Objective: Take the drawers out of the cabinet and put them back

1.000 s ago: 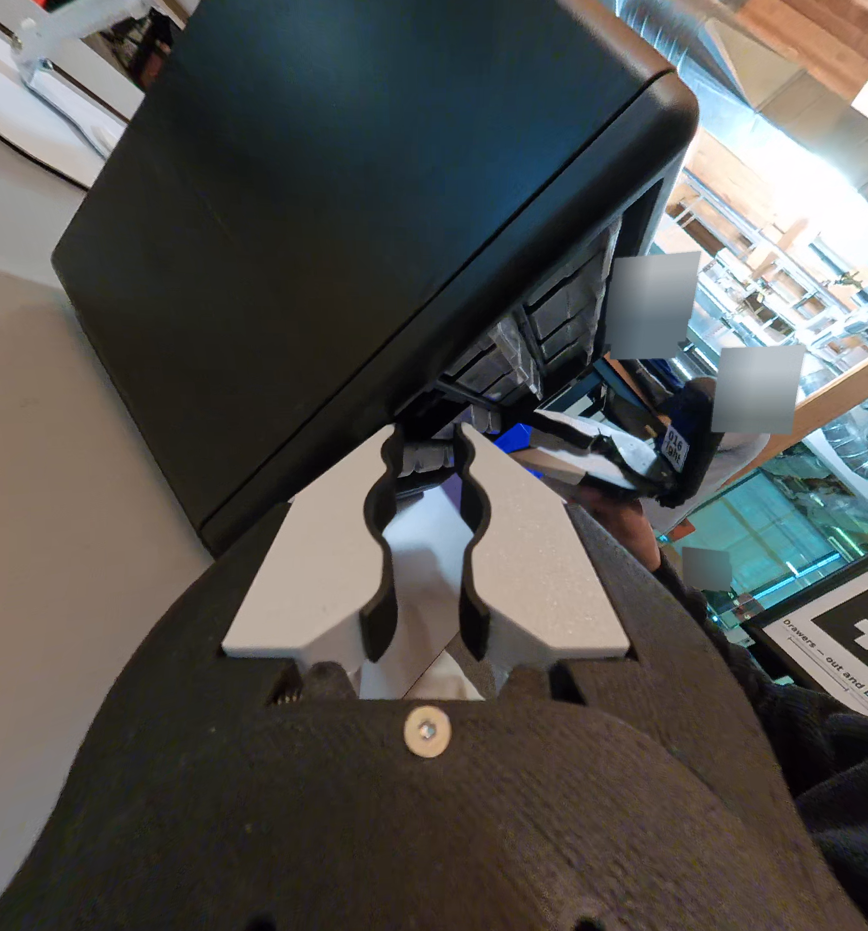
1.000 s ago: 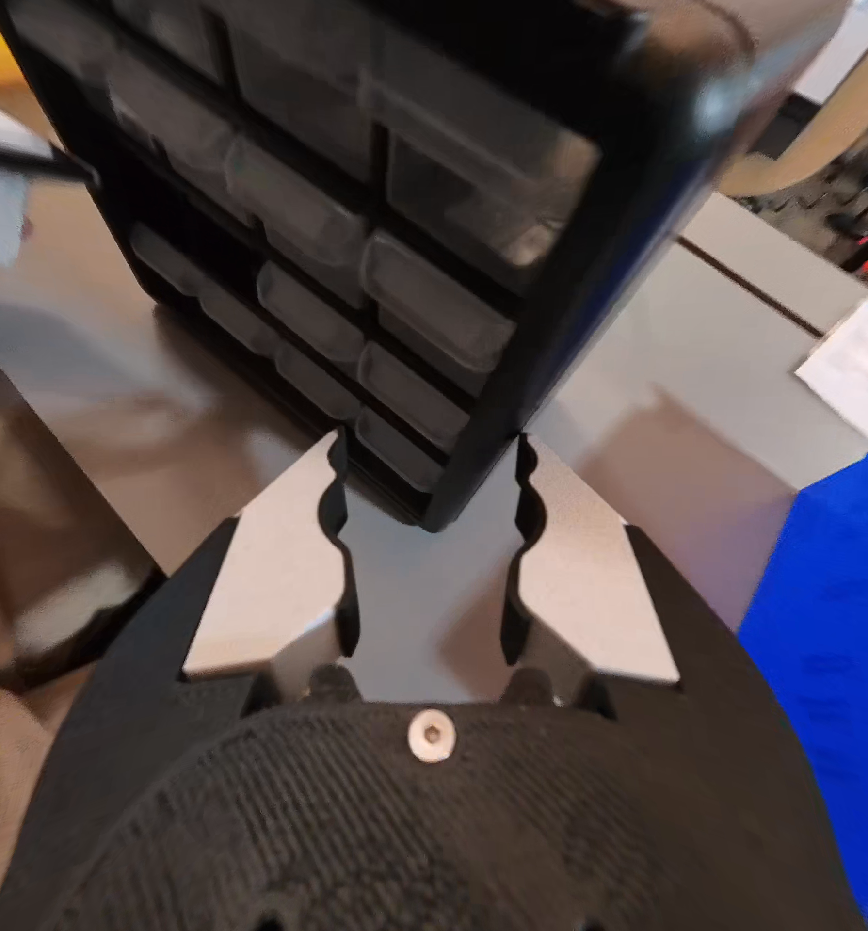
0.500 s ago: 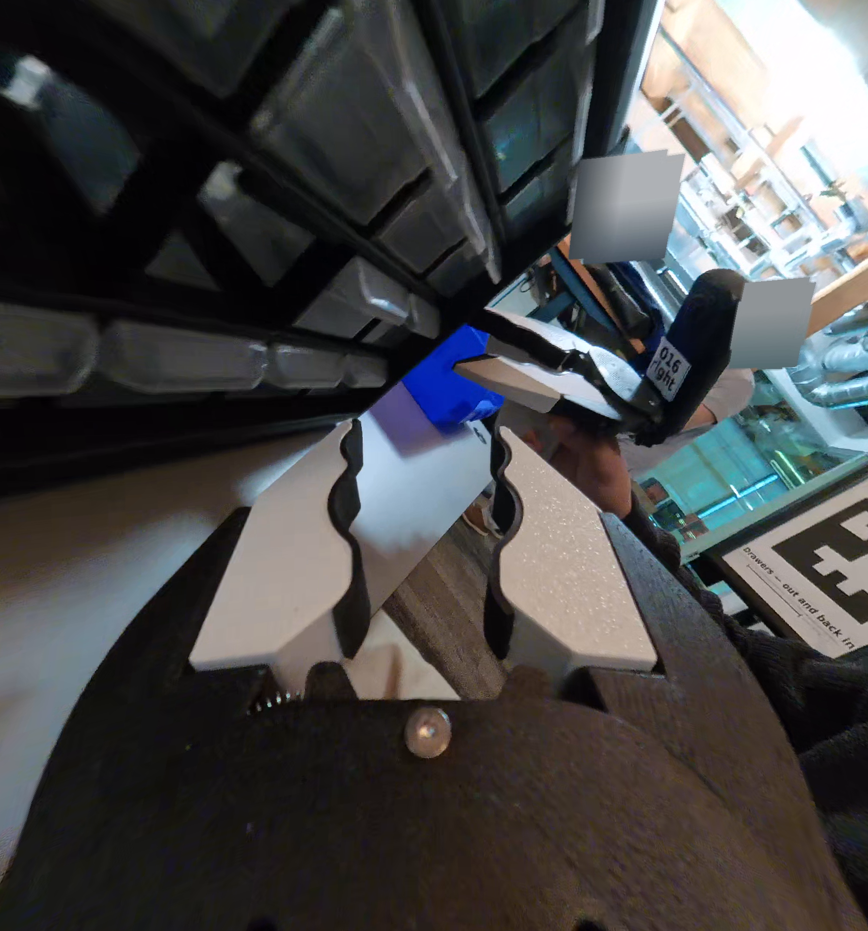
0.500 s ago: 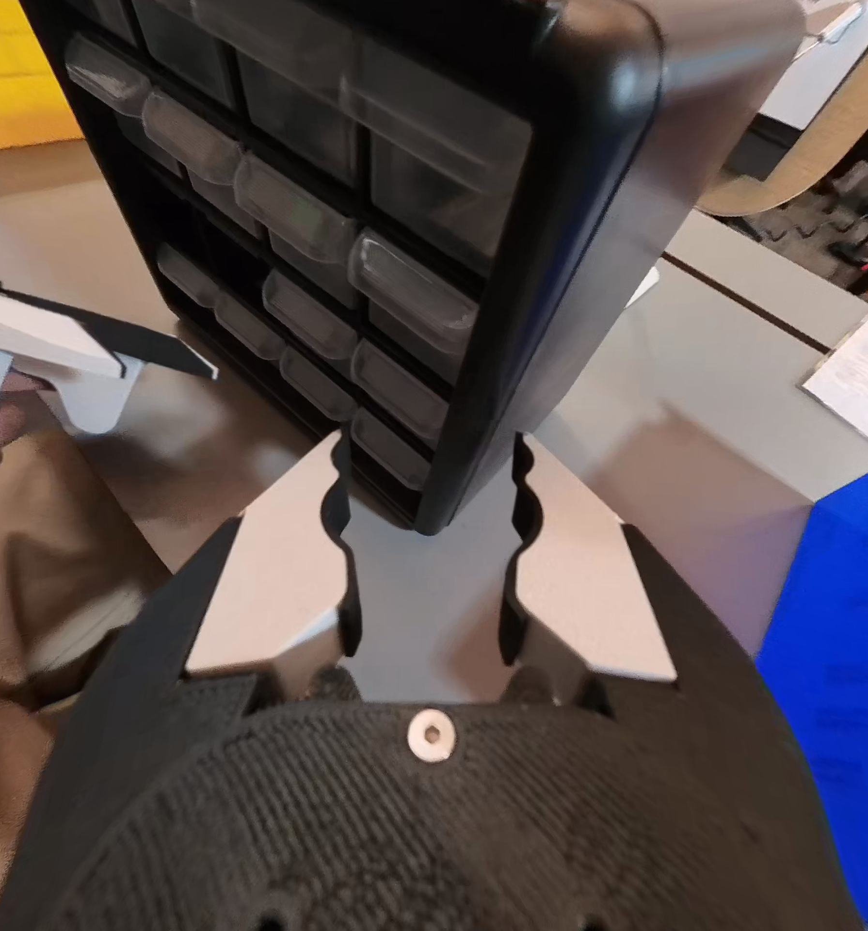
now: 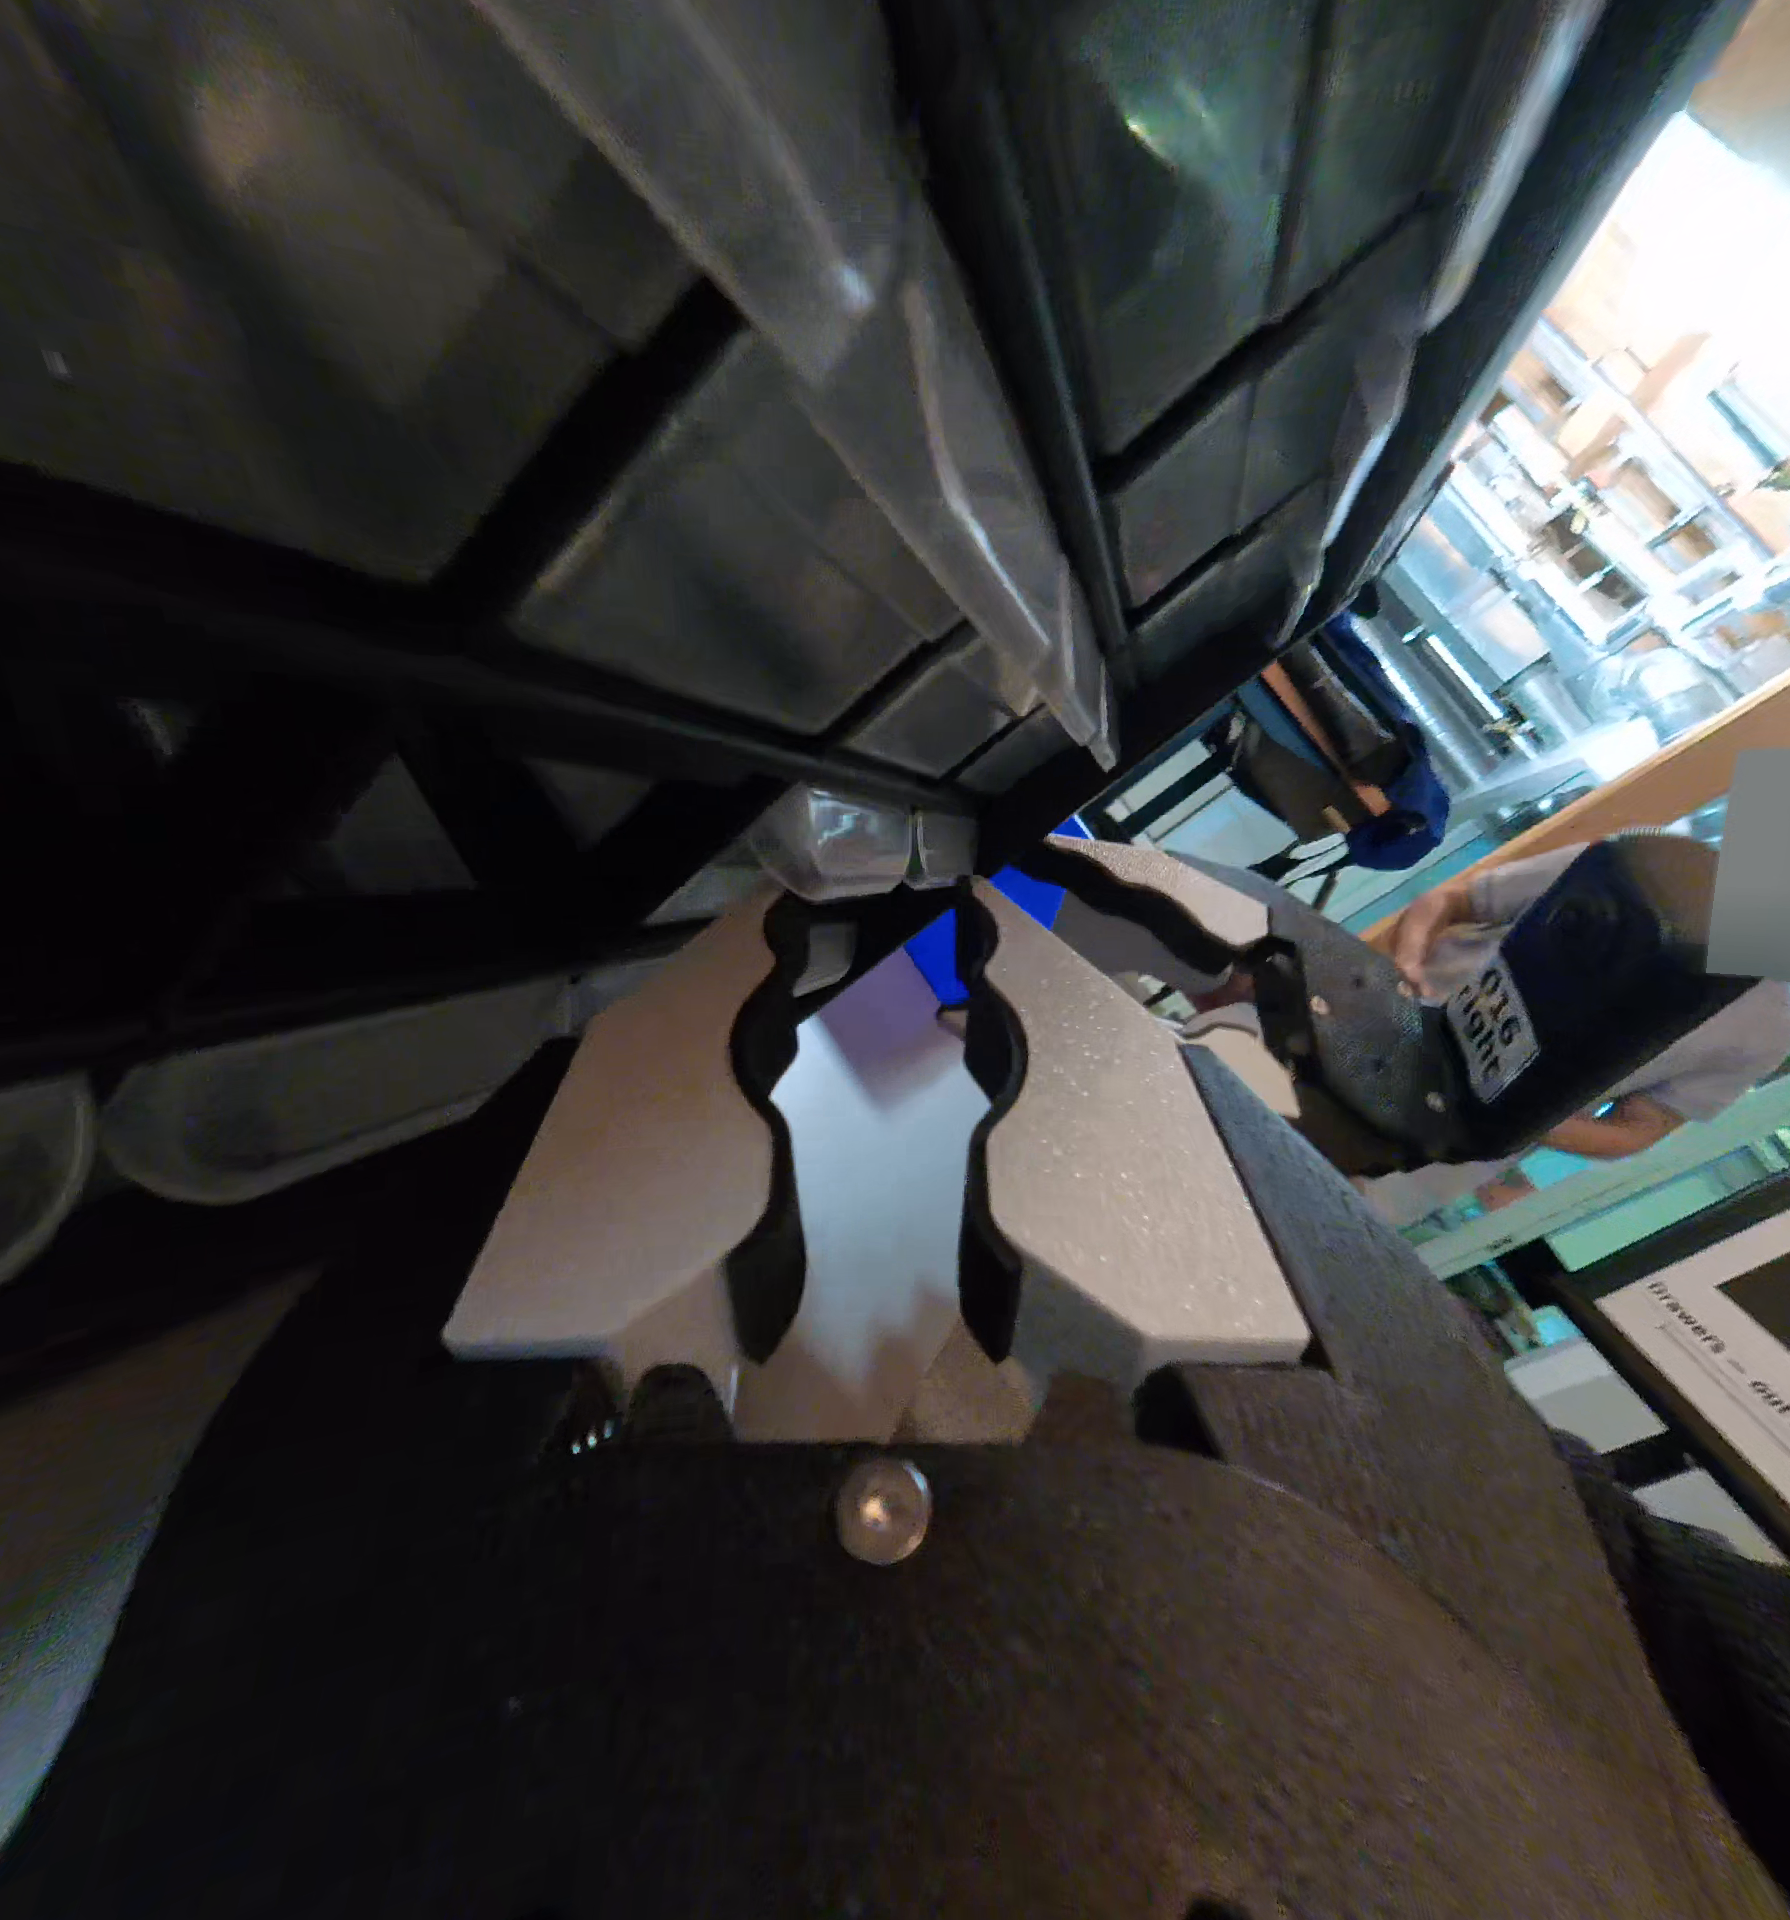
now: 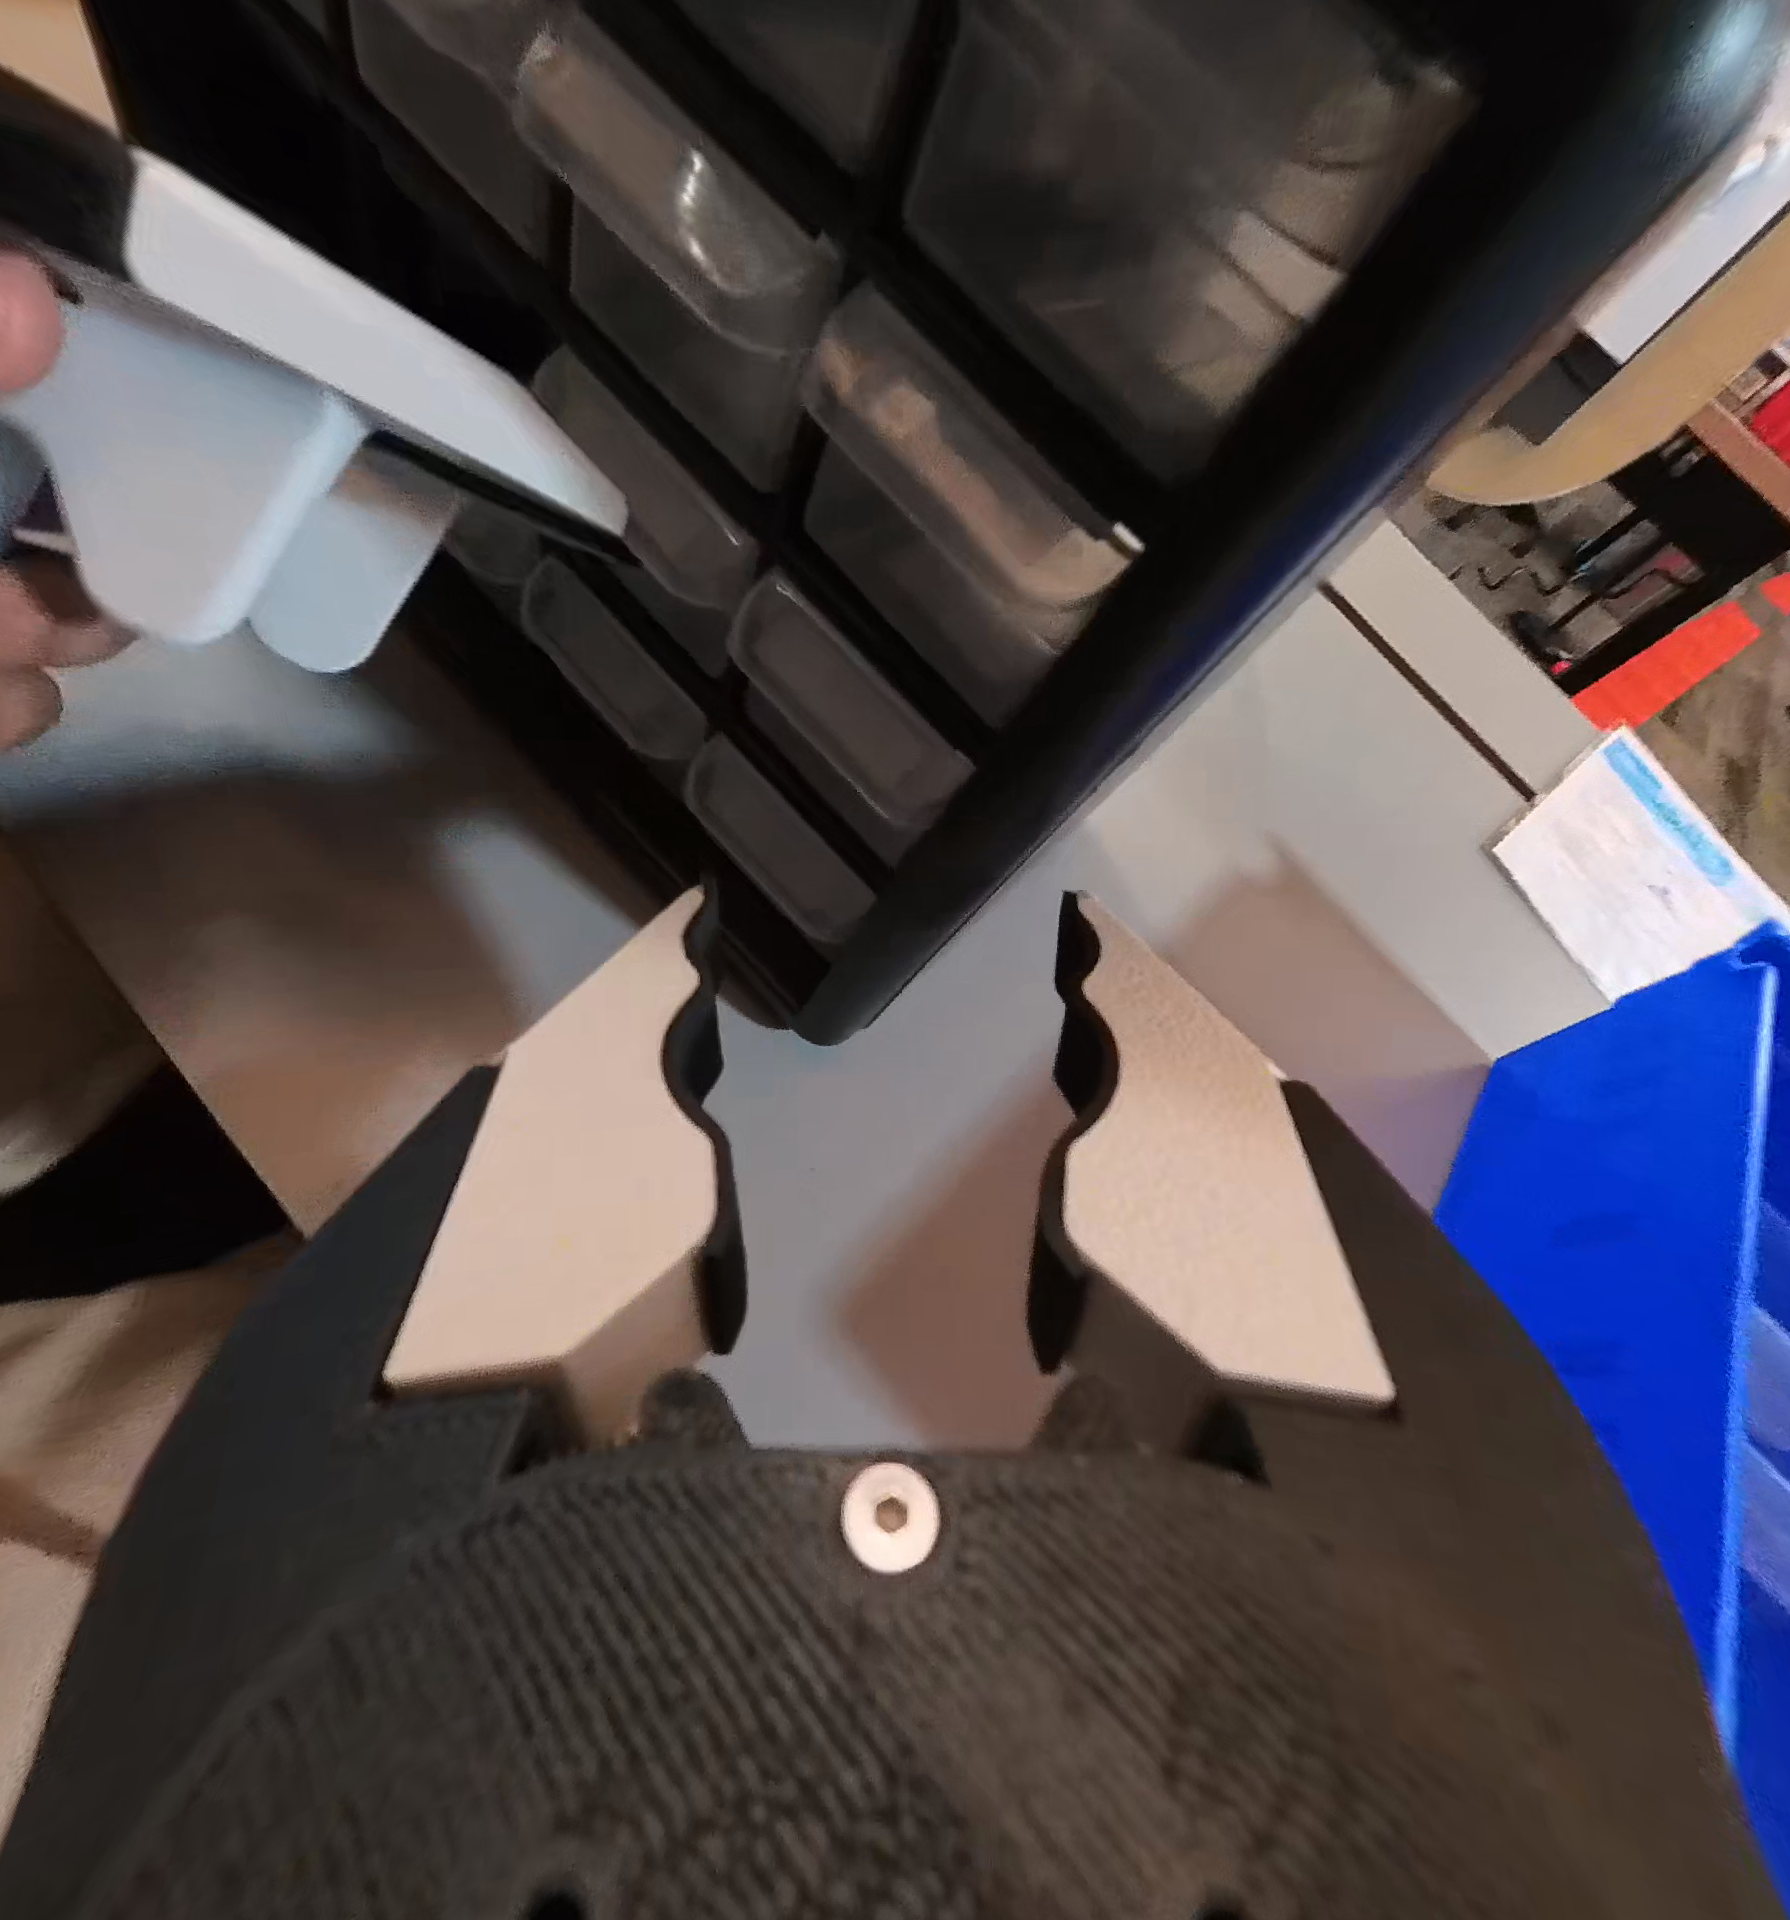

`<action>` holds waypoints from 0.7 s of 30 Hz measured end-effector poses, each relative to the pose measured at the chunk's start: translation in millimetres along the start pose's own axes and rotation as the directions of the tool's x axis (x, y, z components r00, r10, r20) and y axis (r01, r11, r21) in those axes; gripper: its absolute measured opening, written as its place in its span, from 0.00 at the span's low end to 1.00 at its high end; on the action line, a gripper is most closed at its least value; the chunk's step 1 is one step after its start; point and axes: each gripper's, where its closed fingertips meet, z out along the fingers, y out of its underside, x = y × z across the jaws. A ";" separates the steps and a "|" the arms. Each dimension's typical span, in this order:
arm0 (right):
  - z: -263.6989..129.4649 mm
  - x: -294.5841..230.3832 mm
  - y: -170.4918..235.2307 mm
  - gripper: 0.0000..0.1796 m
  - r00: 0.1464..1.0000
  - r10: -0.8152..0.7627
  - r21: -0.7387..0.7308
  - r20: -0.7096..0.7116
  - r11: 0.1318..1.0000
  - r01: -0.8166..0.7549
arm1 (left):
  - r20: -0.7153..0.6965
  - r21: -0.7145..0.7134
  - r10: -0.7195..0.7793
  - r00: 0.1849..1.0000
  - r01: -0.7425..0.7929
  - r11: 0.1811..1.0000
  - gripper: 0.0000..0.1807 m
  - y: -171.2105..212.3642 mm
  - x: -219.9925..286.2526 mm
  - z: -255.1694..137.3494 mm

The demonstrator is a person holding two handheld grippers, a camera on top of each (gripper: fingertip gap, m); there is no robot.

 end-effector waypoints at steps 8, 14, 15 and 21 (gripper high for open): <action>-16.3 13.8 -25.3 0.38 0.987 -0.085 0.097 -0.135 0.990 0.098 | -0.093 -0.066 -0.051 0.994 0.045 0.997 0.00 17.9 7.1 -13.2; -42.2 -26.2 -68.0 0.28 0.972 -0.226 0.352 -0.062 0.907 0.233 | -0.081 -0.091 -0.073 0.994 0.065 0.994 0.00 37.4 21.9 -20.0; -41.0 -33.2 -68.3 0.27 0.966 -0.253 0.352 -0.053 0.901 0.255 | -0.087 -0.108 -0.084 0.993 0.075 0.991 0.00 41.0 23.6 -19.8; -13.3 -67.2 -61.0 0.24 0.940 -0.342 0.294 0.004 0.899 0.325 | -0.033 -0.196 -0.183 0.983 0.173 0.965 0.18 54.6 7.3 -35.8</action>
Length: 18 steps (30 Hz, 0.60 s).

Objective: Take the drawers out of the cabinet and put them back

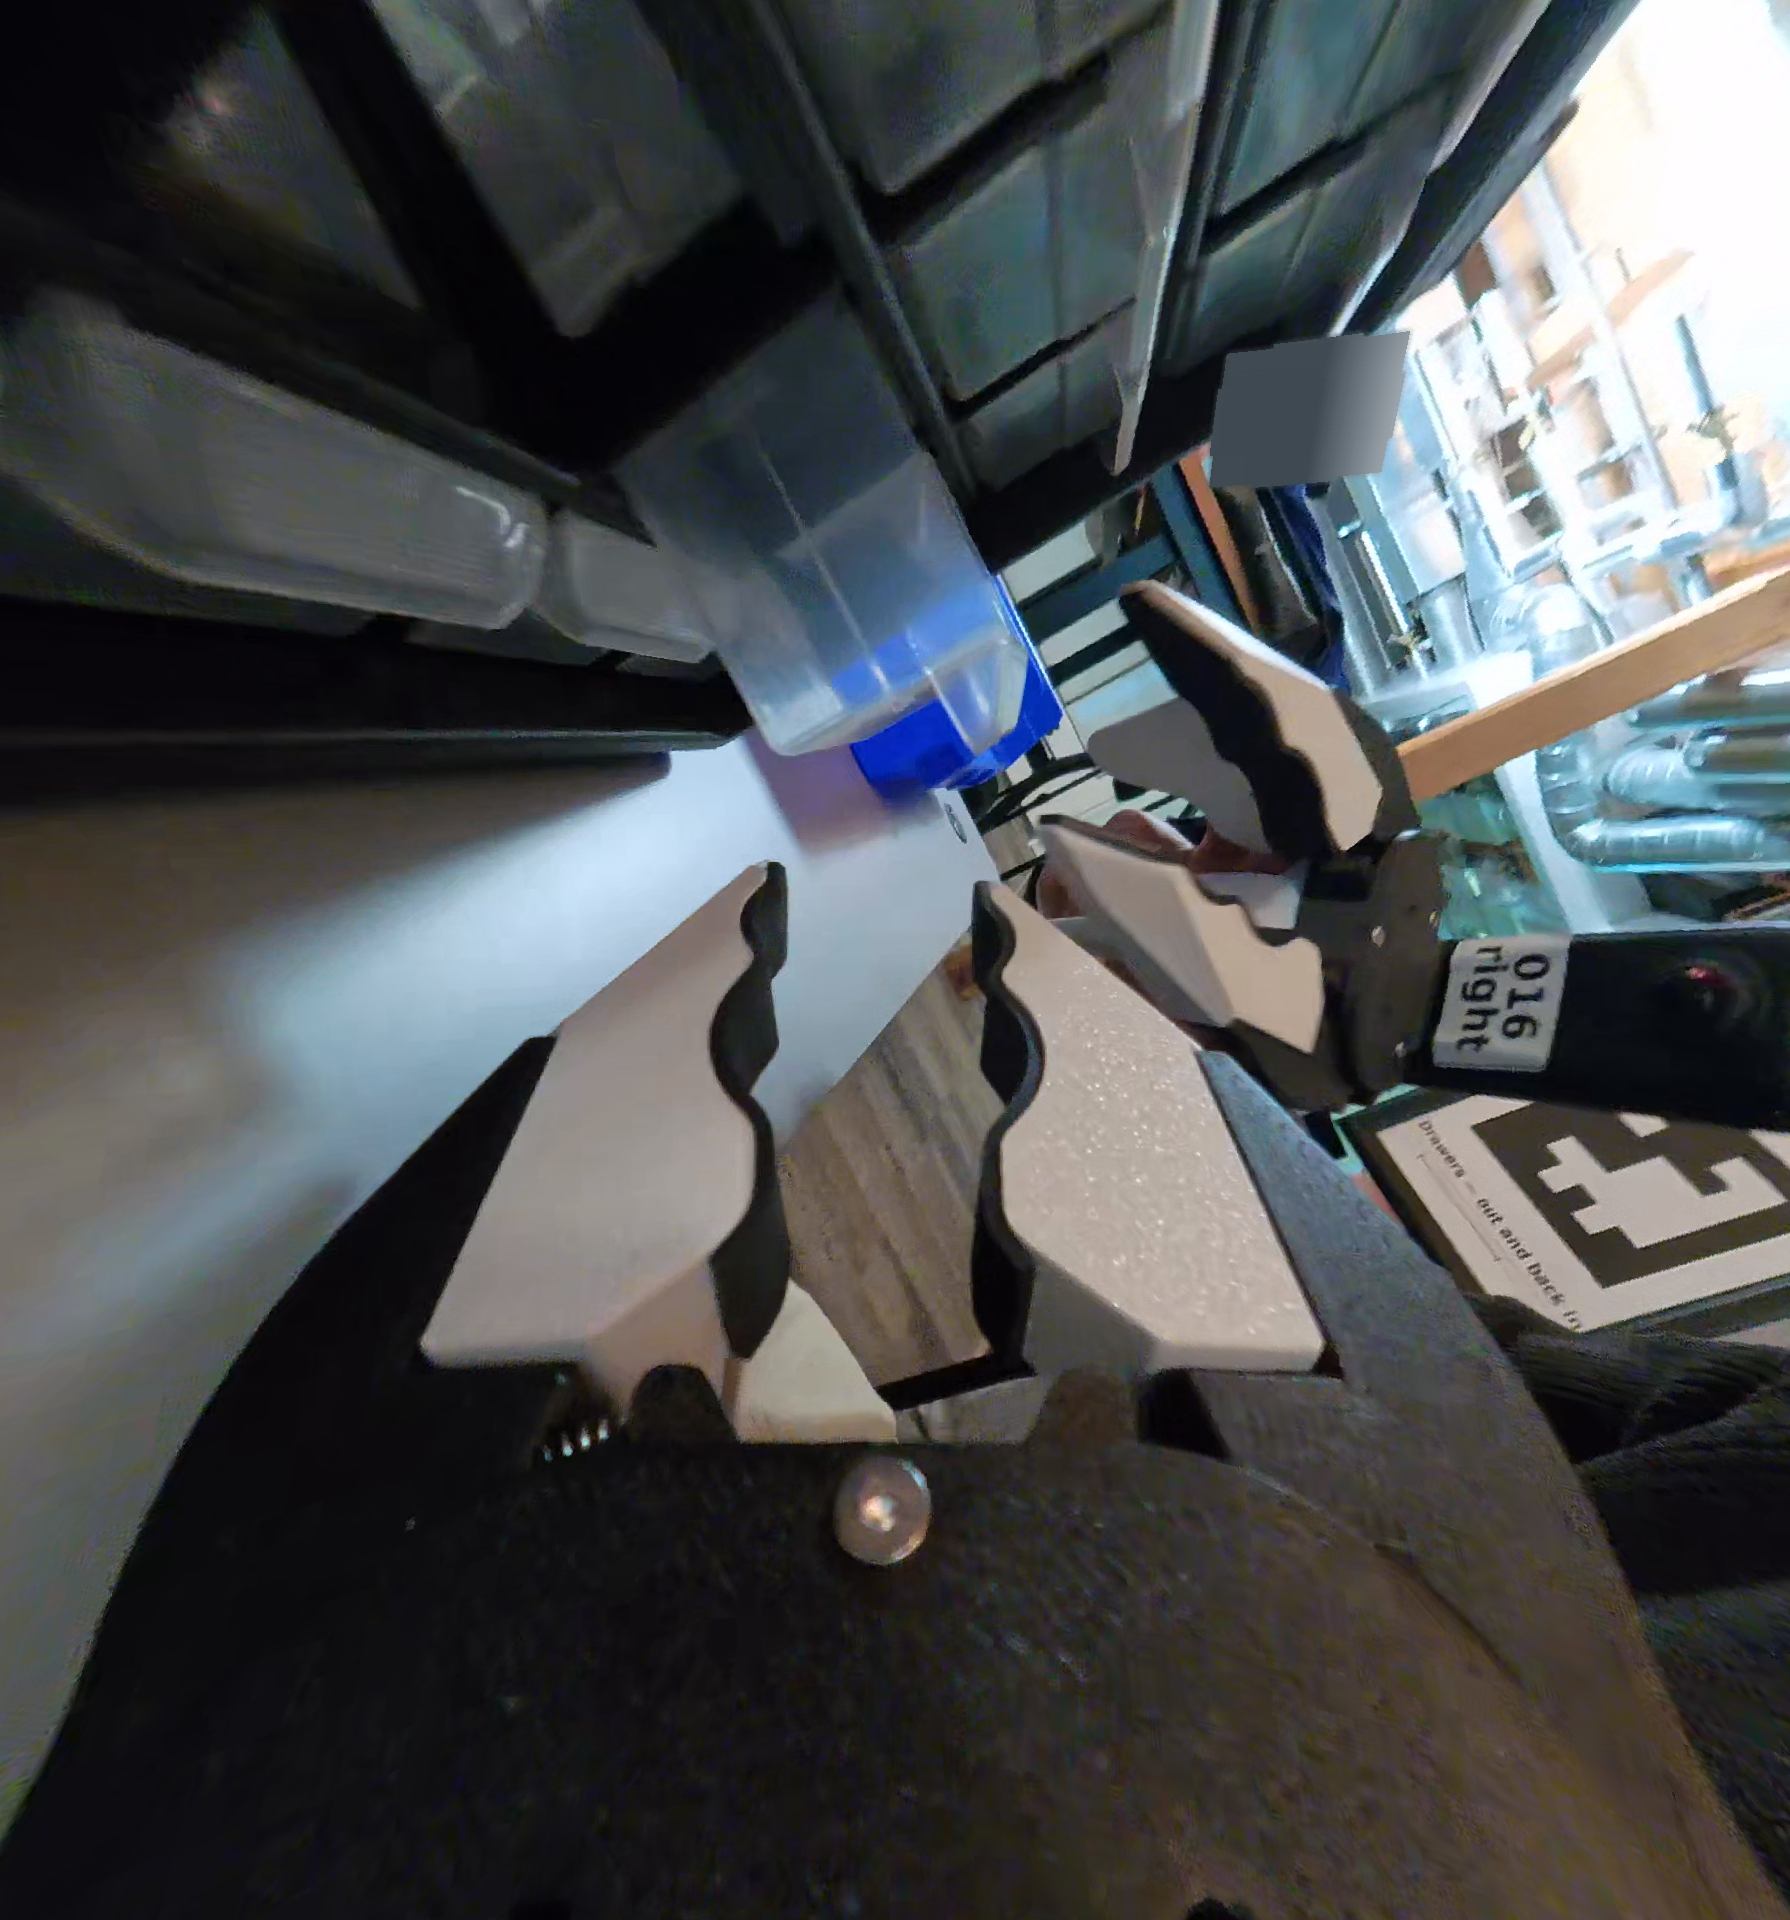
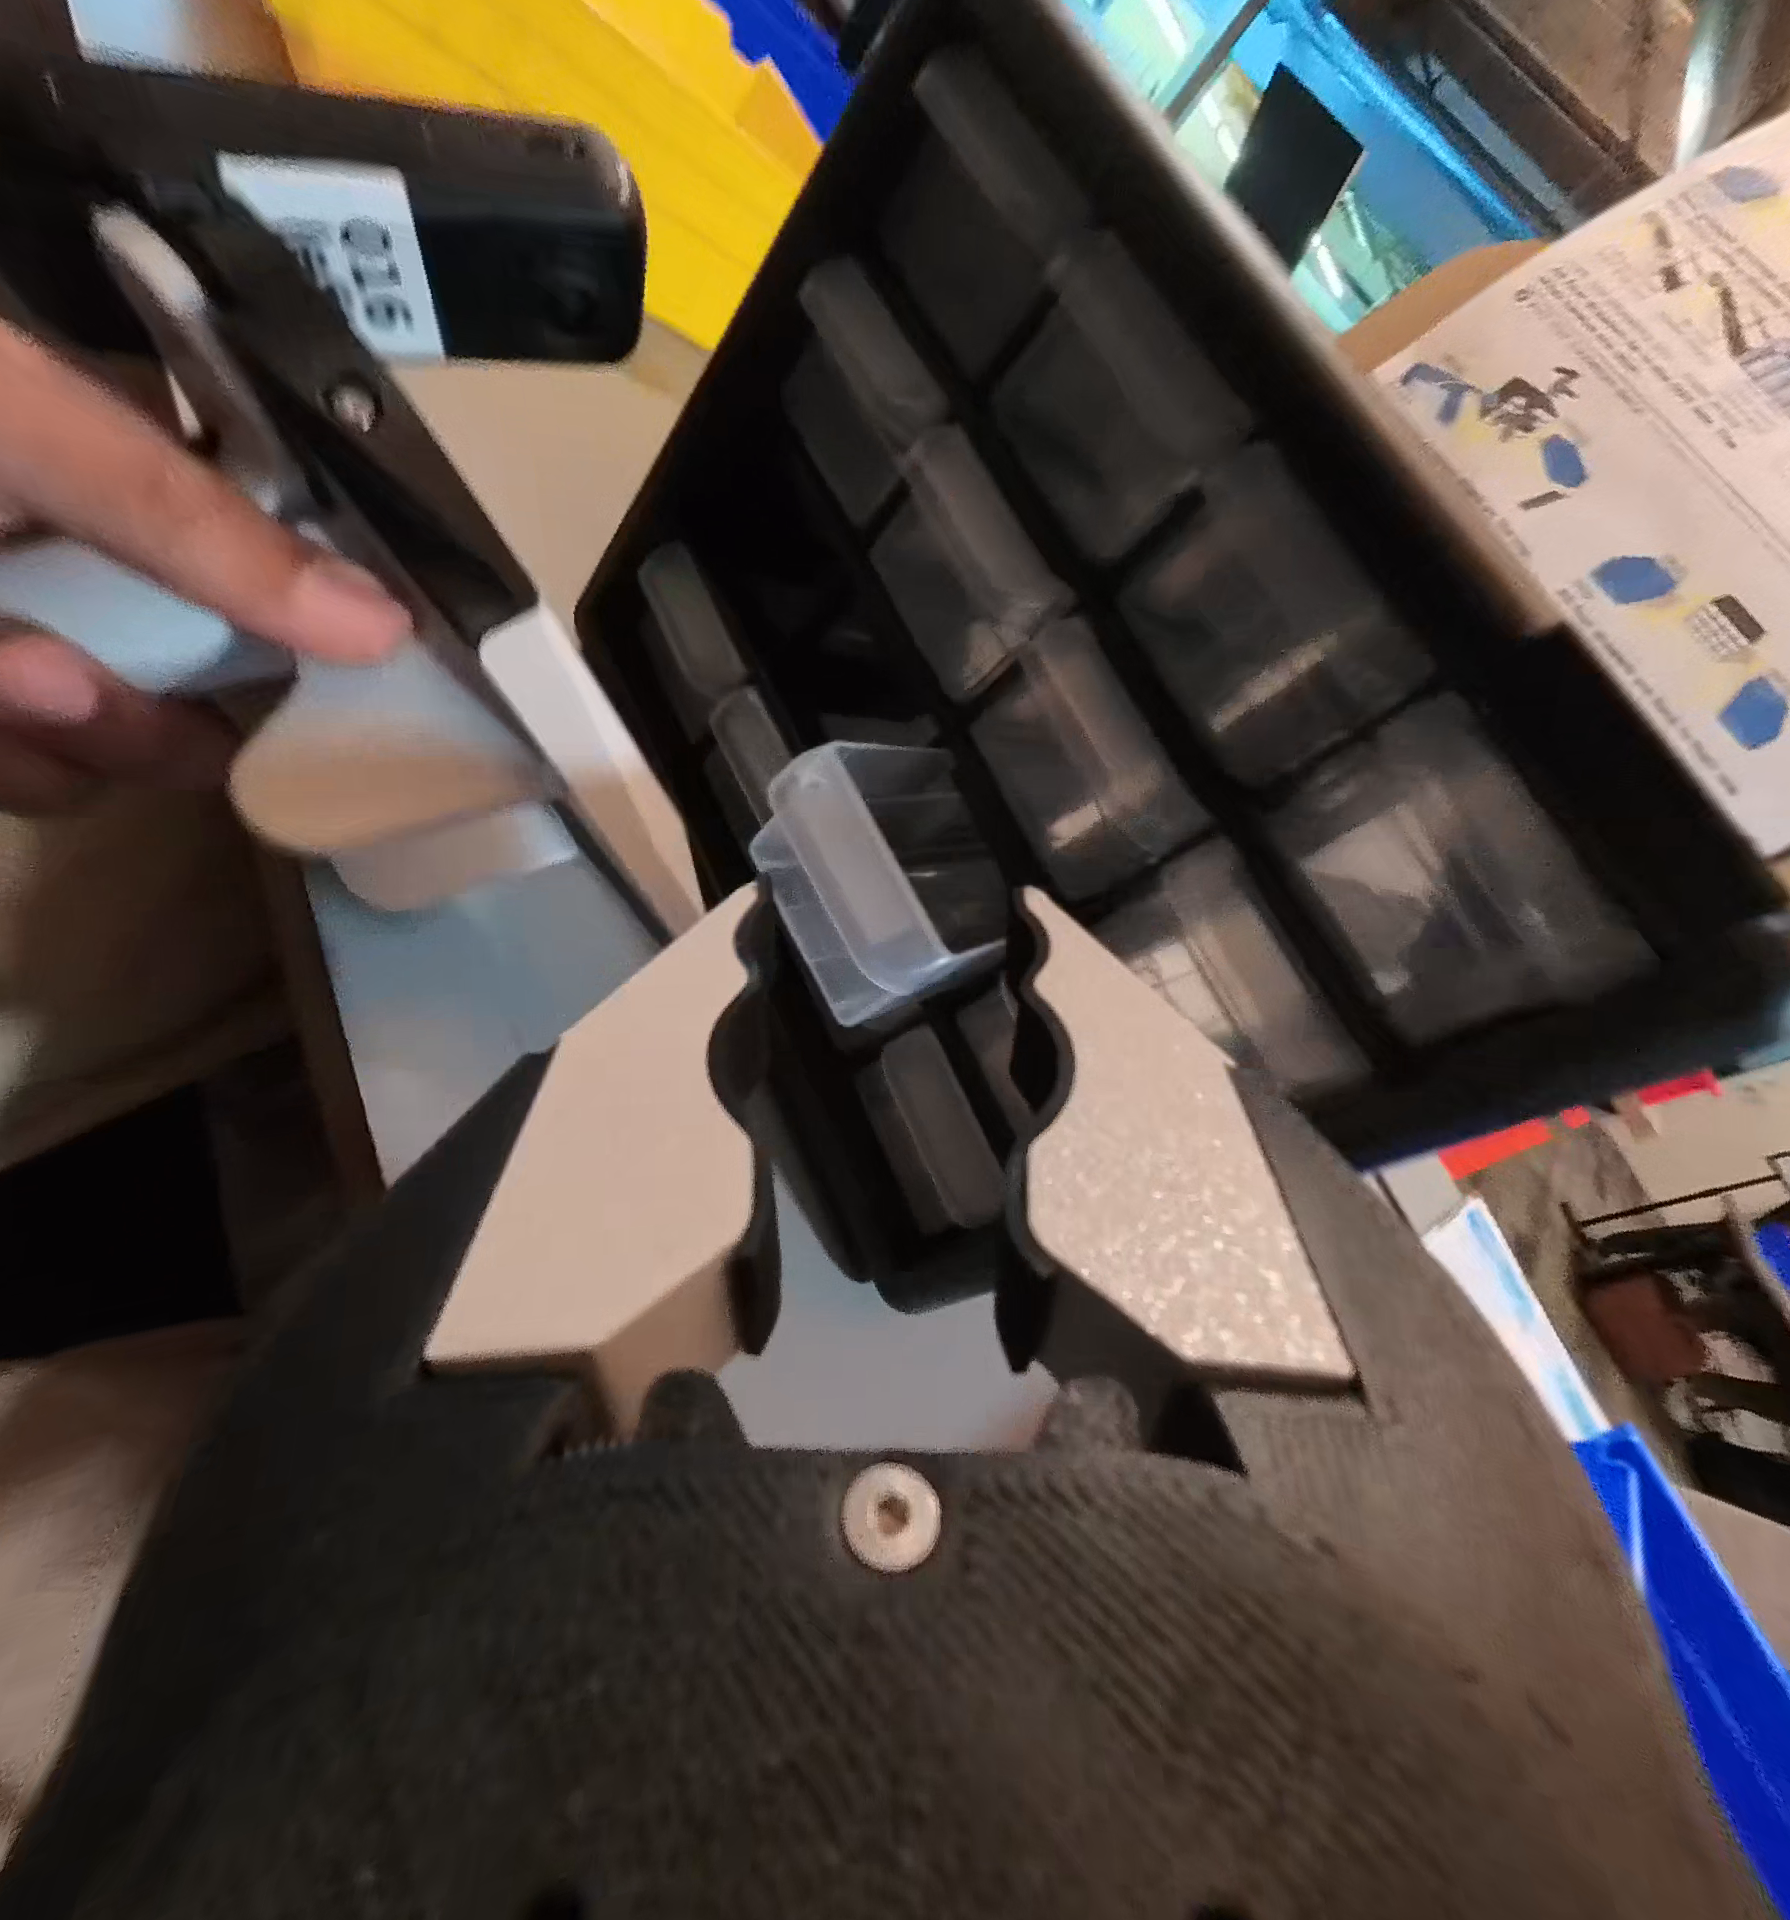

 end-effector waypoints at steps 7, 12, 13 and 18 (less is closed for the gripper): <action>25.7 -9.9 17.3 0.18 0.963 -0.263 -0.152 -0.050 0.955 0.253 | 0.018 0.039 0.021 1.000 -0.021 0.999 0.22 -20.5 -7.3 -36.3; 27.4 -6.3 15.3 0.11 0.952 -0.301 -0.174 -0.049 0.941 0.289 | 0.030 0.078 0.079 0.996 -0.081 0.994 0.21 -37.5 -12.4 -43.2; 27.2 -6.2 15.4 0.11 0.952 -0.304 -0.178 -0.046 0.940 0.291 | 0.026 0.090 0.081 0.996 -0.083 0.992 0.21 -39.5 -10.6 -44.5; 21.4 -12.1 7.4 0.10 0.943 -0.334 -0.172 -0.011 0.929 0.327 | 0.009 0.086 0.104 0.995 -0.104 0.991 0.21 -35.2 -3.4 -42.5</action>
